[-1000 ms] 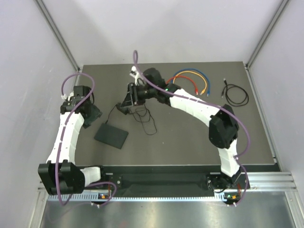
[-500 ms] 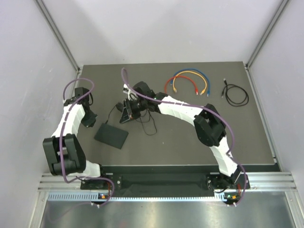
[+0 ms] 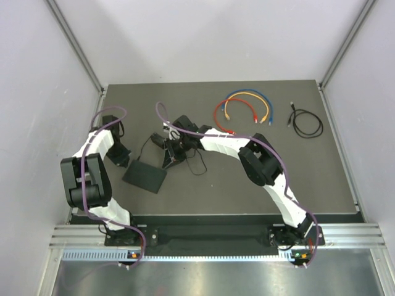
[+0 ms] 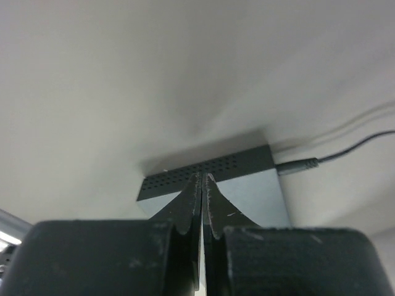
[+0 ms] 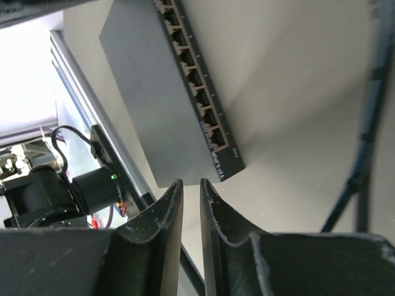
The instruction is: Pull the plug from the switch port
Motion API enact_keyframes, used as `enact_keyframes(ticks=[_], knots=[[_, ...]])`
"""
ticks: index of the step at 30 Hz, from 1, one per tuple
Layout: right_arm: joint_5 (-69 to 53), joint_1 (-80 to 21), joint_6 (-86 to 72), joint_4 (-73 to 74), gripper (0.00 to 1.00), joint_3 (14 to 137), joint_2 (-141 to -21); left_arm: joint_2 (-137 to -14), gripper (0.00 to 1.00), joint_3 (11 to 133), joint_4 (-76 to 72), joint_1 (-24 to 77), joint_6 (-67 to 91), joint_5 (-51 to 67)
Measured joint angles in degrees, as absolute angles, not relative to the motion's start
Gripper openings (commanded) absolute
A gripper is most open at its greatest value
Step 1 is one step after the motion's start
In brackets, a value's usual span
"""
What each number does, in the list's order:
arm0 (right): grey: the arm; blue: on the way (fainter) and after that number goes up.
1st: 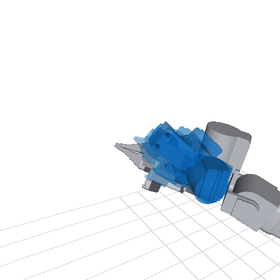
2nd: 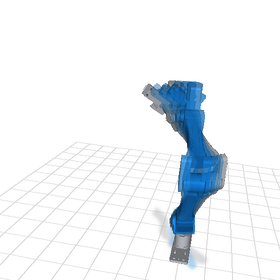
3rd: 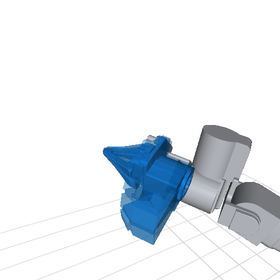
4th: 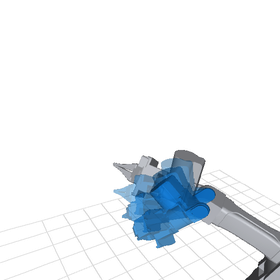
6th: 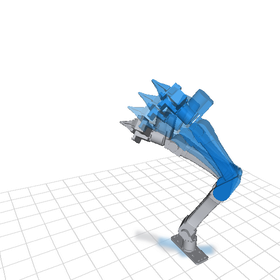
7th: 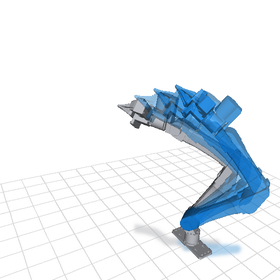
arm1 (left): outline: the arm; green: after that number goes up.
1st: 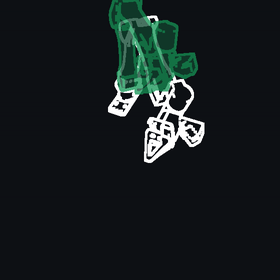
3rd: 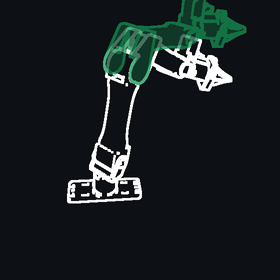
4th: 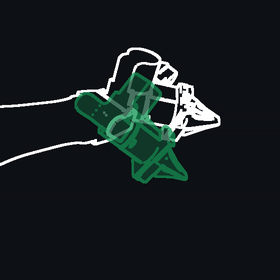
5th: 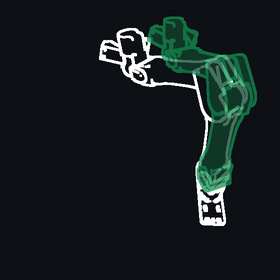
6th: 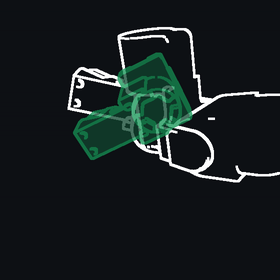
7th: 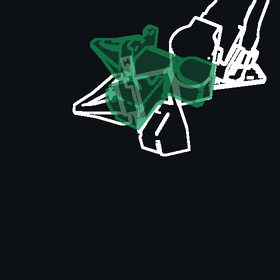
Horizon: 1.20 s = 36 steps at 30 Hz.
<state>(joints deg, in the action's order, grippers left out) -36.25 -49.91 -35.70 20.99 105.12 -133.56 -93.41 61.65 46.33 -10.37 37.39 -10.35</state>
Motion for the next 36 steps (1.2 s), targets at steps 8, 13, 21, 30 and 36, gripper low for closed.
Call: enact_keyframes(ticks=[8, 13, 21, 30, 36], knots=[[-35.6, -48.4, -35.7, 20.8, 0.18, 105.0, -133.7, -93.4, 0.0, 60.6, 45.6, -10.4, 37.3, -3.6], [-35.3, -47.9, -35.7, 20.6, 0.19, 105.0, -134.1, -91.9, 0.0, 58.8, 45.1, -10.4, 37.3, -1.1], [-35.0, -47.7, -35.7, 20.6, 0.18, 105.0, -135.7, -88.1, 0.0, 54.1, 43.6, -9.4, 38.3, 3.3], [-35.0, -47.7, -35.0, 20.1, 0.18, 105.0, -136.0, -84.0, 0.02, 52.2, 45.5, -8.8, 39.2, -1.4], [-35.1, -47.8, -35.0, 20.0, 0.19, 105.0, -136.2, -86.3, 0.0, 62.5, 46.5, -8.8, 37.1, -9.6]])
